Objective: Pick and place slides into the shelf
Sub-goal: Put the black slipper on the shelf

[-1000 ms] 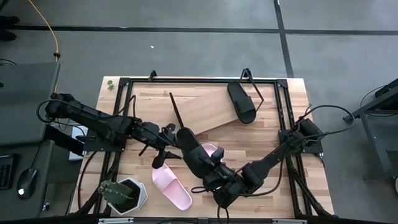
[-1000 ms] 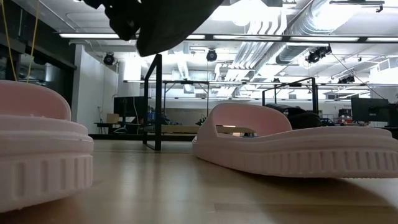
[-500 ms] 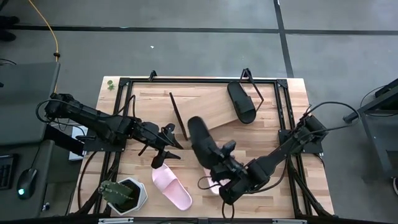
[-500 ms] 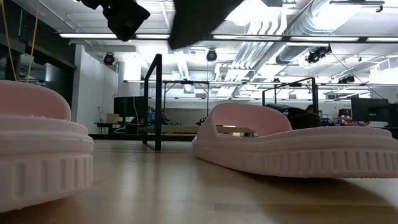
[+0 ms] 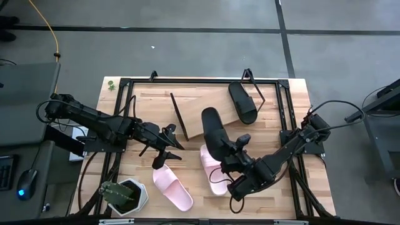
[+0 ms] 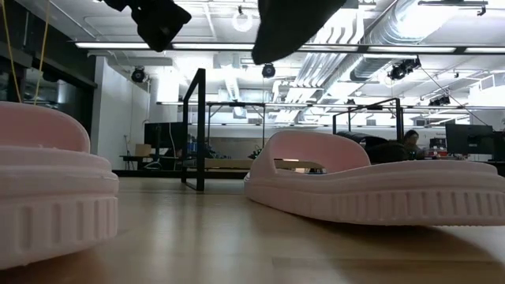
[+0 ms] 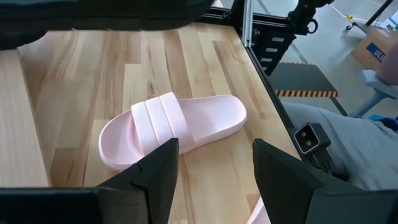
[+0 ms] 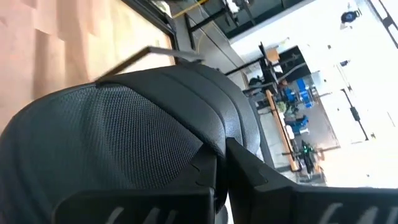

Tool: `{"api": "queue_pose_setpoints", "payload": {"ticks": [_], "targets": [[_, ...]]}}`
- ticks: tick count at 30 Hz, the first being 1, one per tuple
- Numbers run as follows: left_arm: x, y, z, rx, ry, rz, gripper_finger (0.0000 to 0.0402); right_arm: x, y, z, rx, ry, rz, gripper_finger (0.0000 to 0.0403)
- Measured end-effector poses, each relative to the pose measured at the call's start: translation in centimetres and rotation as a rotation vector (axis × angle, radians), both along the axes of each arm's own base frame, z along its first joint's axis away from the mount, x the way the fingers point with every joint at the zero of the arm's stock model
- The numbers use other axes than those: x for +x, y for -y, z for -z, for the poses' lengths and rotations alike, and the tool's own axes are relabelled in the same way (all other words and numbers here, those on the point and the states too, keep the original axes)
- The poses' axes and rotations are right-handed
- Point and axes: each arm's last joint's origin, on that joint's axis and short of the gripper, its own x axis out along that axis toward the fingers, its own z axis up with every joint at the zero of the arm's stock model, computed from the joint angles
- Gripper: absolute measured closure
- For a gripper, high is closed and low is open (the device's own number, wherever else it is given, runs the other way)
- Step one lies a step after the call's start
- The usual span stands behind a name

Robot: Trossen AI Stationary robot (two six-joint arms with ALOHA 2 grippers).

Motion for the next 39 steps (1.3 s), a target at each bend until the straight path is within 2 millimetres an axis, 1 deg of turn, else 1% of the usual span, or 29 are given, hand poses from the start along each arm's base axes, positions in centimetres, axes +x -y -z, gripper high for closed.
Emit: {"api": "queue_pose_setpoints", "payload": {"ticks": [7, 12, 15, 21, 26, 29, 31, 33, 36, 39], "targets": [[0.0, 0.0, 0.0, 0.0, 0.002, -0.001, 0.0213, -1.6, 0.1, -0.2, -0.045, 0.058, 0.026, 0.0403], [0.0, 0.0, 0.0, 0.005, 0.005, -0.012, 0.0213, -2.6, 0.0, -1.2, -0.024, 0.105, 0.016, 0.0403], [0.0, -0.1, -0.1, 0.009, 0.007, -0.019, 0.0213, -2.8, 0.1, -1.7, -0.018, 0.124, 0.011, 0.0403], [0.1, -0.1, -0.2, 0.008, 0.026, -0.021, 0.0213, -3.3, 0.9, -3.1, -0.029, 0.132, 0.01, 0.0403], [0.1, -0.1, -0.2, 0.008, 0.026, -0.021, 0.0213, -4.2, 2.4, -5.7, -0.012, 0.158, 0.006, 0.0403], [0.1, -0.1, -0.2, 0.008, 0.026, -0.021, 0.0213, -4.3, 3.4, -7.7, 0.04, 0.163, -0.017, 0.0403], [0.1, -0.1, -0.2, 0.008, 0.026, -0.021, 0.0213, -3.9, 4.0, -9.1, 0.091, 0.163, -0.064, 0.0403], [0.1, -0.1, -0.2, 0.008, 0.027, -0.021, 0.0213, -3.1, 4.6, -10.5, 0.126, 0.16, -0.138, 0.0403], [0.1, -0.1, -0.3, 0.008, 0.028, -0.021, 0.0213, -2.0, 5.8, -12.6, 0.129, 0.192, -0.249, 0.0403], [0.1, 0.0, -0.3, 0.008, 0.028, -0.021, 0.0213, -1.7, 7.6, -14.5, 0.122, 0.26, -0.303, 0.0403]]}}
